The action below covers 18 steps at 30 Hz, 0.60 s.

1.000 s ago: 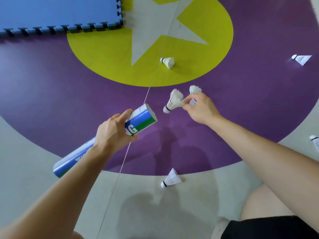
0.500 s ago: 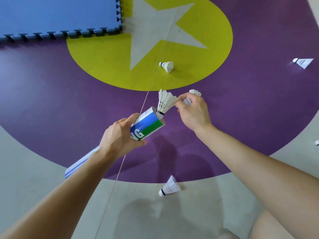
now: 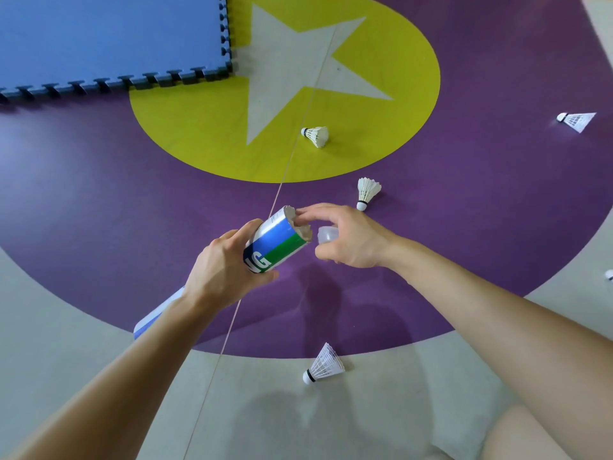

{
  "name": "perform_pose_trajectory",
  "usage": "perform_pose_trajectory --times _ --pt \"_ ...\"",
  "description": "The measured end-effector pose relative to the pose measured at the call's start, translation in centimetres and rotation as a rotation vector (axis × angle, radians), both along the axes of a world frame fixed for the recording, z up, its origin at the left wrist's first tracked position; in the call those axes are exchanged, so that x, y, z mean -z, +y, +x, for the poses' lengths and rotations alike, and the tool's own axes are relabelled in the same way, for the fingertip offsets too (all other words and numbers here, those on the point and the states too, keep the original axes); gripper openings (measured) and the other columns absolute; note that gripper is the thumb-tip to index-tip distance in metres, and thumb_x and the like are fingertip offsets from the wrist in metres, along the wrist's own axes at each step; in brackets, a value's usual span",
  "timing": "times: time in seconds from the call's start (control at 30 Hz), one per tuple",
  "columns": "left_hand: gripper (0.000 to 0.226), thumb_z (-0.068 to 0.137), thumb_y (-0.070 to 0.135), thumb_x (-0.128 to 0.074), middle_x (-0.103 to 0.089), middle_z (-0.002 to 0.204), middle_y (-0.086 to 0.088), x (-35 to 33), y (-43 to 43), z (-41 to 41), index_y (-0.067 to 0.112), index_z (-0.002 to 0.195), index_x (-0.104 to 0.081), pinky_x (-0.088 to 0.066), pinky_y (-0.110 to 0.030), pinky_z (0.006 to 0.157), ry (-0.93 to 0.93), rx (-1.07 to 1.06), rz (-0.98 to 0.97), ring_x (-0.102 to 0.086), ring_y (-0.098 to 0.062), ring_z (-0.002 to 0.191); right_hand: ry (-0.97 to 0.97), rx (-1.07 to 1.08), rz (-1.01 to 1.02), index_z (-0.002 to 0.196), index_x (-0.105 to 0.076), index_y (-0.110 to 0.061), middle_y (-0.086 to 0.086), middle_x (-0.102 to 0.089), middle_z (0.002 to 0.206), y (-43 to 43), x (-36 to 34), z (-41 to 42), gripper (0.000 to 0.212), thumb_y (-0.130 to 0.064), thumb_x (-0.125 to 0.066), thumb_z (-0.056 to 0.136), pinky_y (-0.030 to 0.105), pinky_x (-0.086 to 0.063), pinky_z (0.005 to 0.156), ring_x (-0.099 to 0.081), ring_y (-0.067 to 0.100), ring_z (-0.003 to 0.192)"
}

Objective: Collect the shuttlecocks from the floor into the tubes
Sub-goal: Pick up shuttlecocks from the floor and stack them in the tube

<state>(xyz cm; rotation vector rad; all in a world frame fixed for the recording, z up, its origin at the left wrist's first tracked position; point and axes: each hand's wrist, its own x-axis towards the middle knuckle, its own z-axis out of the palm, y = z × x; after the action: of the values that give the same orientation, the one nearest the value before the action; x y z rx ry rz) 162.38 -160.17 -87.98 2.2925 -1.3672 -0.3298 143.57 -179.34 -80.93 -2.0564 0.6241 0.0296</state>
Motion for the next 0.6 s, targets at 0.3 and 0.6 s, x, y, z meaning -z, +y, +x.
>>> perform_pose_trajectory --times 0.3,0.6 --pt "0.091 0.066 0.051 -0.098 -0.071 0.102 0.004 -0.9 -0.8 -0.6 0.04 0.142 -0.051 -0.061 -0.044 0.07 -0.081 -0.037 -0.01 -0.068 -0.031 0.082 -0.045 0.064 -0.042 0.128 -0.072 -0.026 -0.017 -0.07 0.117 -0.2 -1.4 0.3 0.05 -0.008 -0.073 0.081 0.012 -0.044 0.085 -0.064 -0.009 0.099" --pt "0.093 0.069 0.055 -0.098 -0.068 0.11 0.009 -0.8 -2.5 -1.9 0.042 0.149 -0.051 -0.06 -0.041 0.072 -0.089 0.053 -0.009 -0.069 -0.026 0.086 0.305 -0.185 0.339 0.099 -0.057 -0.015 0.005 -0.074 0.075 0.7 -1.9 -0.3 0.025 -0.003 -0.072 0.083 0.03 -0.052 0.067 -0.068 0.023 0.068"
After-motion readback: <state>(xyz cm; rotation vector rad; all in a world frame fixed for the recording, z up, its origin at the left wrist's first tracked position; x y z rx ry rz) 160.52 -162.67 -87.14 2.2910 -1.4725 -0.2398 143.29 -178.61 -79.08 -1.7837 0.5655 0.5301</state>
